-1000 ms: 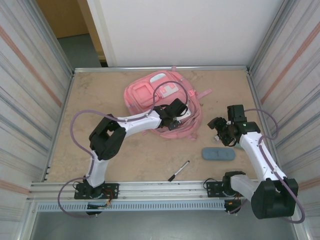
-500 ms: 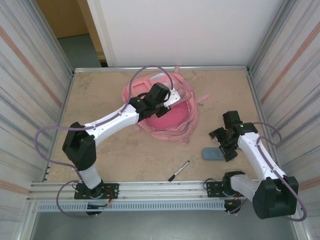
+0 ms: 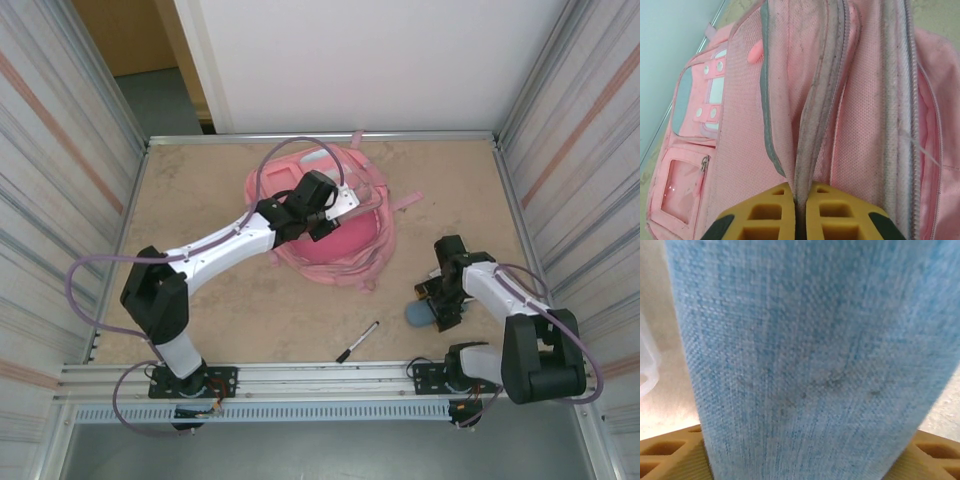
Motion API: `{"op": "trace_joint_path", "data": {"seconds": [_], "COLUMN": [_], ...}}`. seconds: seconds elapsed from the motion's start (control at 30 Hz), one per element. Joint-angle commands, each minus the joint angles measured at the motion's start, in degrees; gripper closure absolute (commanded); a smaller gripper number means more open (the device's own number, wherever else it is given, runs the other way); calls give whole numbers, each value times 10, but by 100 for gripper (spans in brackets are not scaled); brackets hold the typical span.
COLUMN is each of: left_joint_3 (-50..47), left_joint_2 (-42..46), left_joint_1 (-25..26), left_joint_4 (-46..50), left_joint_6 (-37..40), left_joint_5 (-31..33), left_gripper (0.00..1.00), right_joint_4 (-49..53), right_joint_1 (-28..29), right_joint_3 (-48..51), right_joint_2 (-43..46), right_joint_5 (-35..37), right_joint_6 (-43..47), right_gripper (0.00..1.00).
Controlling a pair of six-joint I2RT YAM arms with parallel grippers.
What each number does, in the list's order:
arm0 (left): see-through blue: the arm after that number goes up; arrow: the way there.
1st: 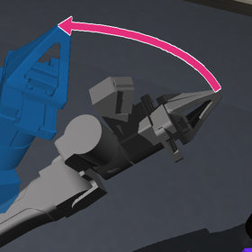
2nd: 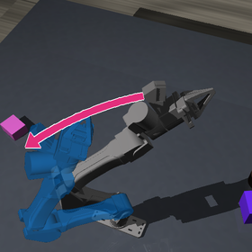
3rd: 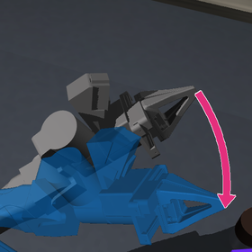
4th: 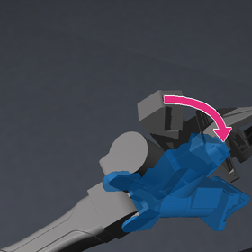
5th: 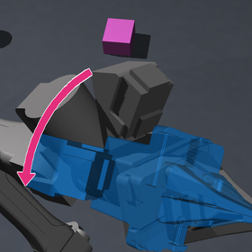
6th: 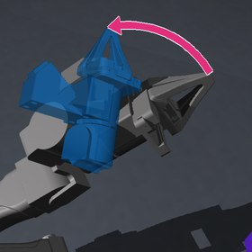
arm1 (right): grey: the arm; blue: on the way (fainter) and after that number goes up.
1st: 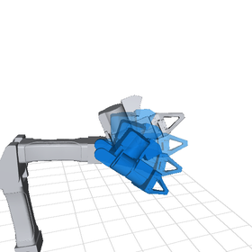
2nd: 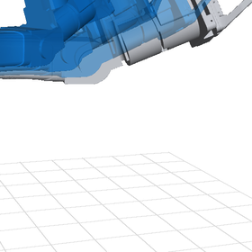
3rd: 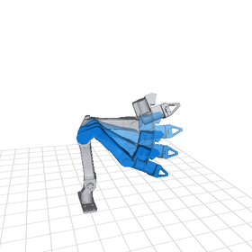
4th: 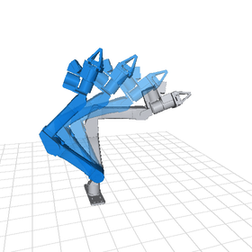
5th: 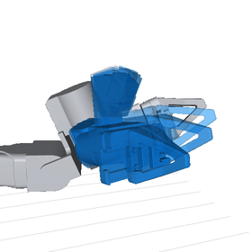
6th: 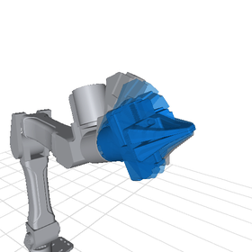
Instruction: Pack the student bag
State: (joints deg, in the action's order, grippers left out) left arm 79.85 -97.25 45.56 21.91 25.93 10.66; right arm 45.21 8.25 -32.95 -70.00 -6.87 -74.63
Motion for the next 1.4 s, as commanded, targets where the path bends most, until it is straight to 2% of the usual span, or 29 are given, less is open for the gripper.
{"op": "trace_joint_path", "data": {"seconds": [0.0,0.2,0.37,0.5,0.73,0.83,0.97,1.07,1.17,1.27,1.37], "left_joint_3": [4,-3,-10,-7,12,21,24,27,20,22,20], "left_joint_2": [47,67,78,78,77,72,67,69,72,71,74], "left_joint_1": [-4,-37,-67,-72,-73,-74,-81,-86,-88,-88,-88], "left_joint_4": [-12,-11,-31,-31,-31,-33,-38,-40,-56,-58,-62], "left_joint_6": [-18,-63,-98,-116,-141,-164,-192,-209,-217,-225,-228], "left_joint_5": [-20,-86,-155,-182,-200,-210,-212,-222,-218,-219,-219], "left_gripper": [100,100,100,100,100,100,100,100,100,100,100], "right_joint_4": [0,23,11,-41,-148,-190,-245,-244,-240,-268,-250], "right_joint_1": [24,95,171,202,254,262,250,255,256,252,250], "right_joint_3": [1,-41,-122,-194,-302,-344,-379,-409,-394,-338,-302], "right_joint_2": [32,84,75,24,-117,-189,-285,-321,-312,-274,-226], "right_joint_5": [6,2,5,-23,-20,-3,-30,-21,-24,-41,-59], "right_joint_6": [-39,-96,-139,-148,-170,-163,-150,-102,-74,-67,-61], "right_gripper": [33,37,37,36,31,31,29,17,15,15,13]}}
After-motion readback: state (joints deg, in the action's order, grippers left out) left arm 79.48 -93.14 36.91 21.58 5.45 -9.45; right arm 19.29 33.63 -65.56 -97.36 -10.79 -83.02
